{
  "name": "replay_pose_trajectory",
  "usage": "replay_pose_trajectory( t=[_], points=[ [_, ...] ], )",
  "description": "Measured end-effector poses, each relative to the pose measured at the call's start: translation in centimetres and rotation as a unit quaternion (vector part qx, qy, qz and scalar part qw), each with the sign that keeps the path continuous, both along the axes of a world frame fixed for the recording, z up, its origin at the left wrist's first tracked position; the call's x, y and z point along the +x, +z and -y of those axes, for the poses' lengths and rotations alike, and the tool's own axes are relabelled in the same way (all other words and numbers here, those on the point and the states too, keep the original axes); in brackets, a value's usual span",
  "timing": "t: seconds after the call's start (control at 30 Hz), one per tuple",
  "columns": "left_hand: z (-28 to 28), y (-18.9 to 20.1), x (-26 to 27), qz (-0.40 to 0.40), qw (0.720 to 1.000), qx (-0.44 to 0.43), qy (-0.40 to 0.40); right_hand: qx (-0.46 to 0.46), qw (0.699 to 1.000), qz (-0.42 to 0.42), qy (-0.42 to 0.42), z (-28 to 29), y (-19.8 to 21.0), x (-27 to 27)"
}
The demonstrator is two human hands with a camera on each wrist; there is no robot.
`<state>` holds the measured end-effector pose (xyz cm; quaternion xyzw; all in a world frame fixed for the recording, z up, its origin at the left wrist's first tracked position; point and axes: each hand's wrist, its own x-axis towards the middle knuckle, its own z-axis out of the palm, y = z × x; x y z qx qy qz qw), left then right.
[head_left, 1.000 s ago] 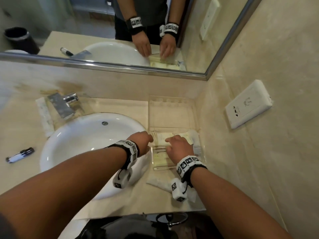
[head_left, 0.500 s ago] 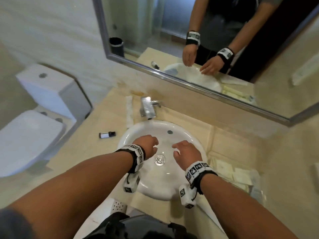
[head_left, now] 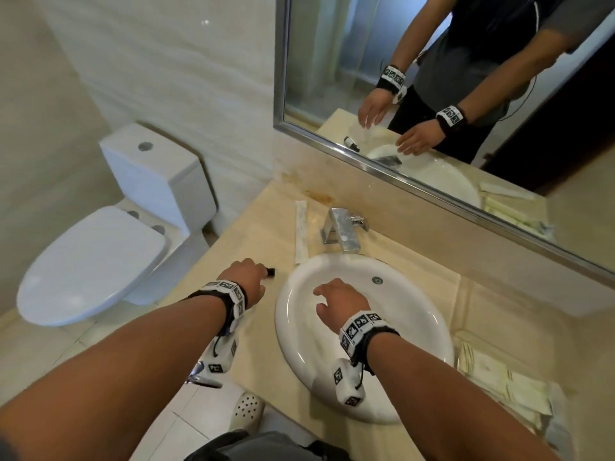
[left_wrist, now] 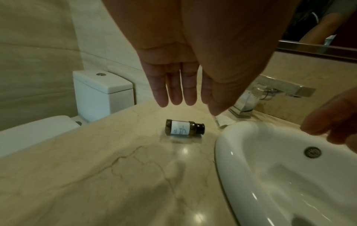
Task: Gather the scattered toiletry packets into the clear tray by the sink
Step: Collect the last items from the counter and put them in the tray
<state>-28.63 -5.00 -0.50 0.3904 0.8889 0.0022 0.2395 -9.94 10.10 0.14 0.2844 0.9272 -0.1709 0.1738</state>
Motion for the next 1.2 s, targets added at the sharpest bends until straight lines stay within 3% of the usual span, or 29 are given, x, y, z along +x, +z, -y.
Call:
replay_pose_trajectory(
  t=[0.5,0.73,0.9,1.2],
  points=[
    [-3.4,-3.3,-4.2,-0.012,0.995,-0.072,-0.062,-0.05,0.998,0.037,-0.031,-2.7,-2.7,-7.8],
    [-5.1,-5.8,-5.8,-0.003,0.99,-0.102,-0.094,-0.045,0.998,0.014,-0.042,-5.0,-4.5,-12.2],
    [-5.7,-6.9,-6.9,0.014,0.988,-0.11,-0.104,-0.007,0.997,0.054,-0.055,-6.2,-5.2,-15.5],
    [-6.1,-7.5,-7.7,0.024,0.988,-0.101,-0.116,-0.023,0.989,0.09,-0.114,-7.0,-7.5,-17.9]
  ],
)
